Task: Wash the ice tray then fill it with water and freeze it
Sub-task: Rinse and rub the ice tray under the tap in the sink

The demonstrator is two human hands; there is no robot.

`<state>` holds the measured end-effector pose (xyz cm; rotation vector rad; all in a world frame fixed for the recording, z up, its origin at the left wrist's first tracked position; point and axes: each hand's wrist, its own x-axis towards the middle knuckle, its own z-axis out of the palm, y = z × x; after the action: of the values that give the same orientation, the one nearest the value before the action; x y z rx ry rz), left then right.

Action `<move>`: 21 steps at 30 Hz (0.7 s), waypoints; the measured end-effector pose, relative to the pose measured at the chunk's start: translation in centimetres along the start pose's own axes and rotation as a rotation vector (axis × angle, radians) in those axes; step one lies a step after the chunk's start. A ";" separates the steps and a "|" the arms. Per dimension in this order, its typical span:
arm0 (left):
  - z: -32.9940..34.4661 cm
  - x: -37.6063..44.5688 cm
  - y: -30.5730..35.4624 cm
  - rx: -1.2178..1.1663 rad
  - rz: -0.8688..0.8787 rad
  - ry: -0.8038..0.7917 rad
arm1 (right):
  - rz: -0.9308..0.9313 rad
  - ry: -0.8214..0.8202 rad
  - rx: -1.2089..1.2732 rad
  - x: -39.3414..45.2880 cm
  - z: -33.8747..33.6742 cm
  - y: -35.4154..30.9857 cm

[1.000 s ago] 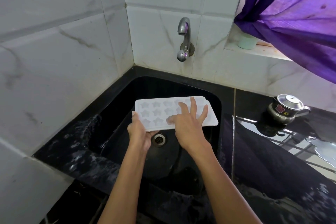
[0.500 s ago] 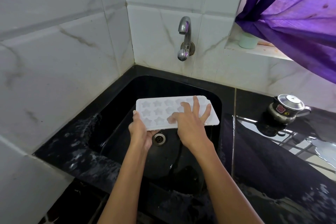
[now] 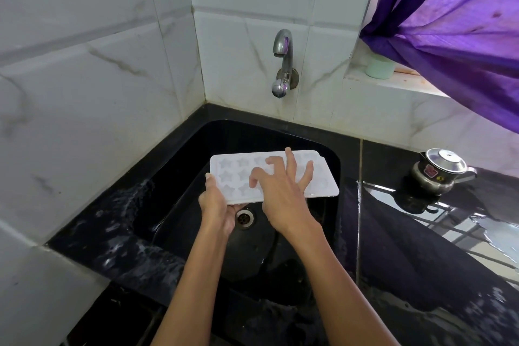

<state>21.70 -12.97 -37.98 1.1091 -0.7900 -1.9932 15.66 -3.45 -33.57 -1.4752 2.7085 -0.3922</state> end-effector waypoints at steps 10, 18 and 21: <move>0.0 -0.1 -0.2 0.009 0.000 -0.010 | -0.023 -0.073 -0.034 -0.2 0.6 -0.7; 0.2 -0.1 -0.4 0.017 -0.005 -0.019 | -0.004 -0.074 -0.032 -0.2 0.3 -0.6; 0.1 -0.3 -0.5 0.019 0.006 -0.026 | 0.006 -0.072 -0.040 -0.3 0.2 -0.5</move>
<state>21.54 -12.48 -38.15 1.0921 -0.8261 -2.0024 16.27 -3.49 -33.65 -1.4601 2.6791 -0.2808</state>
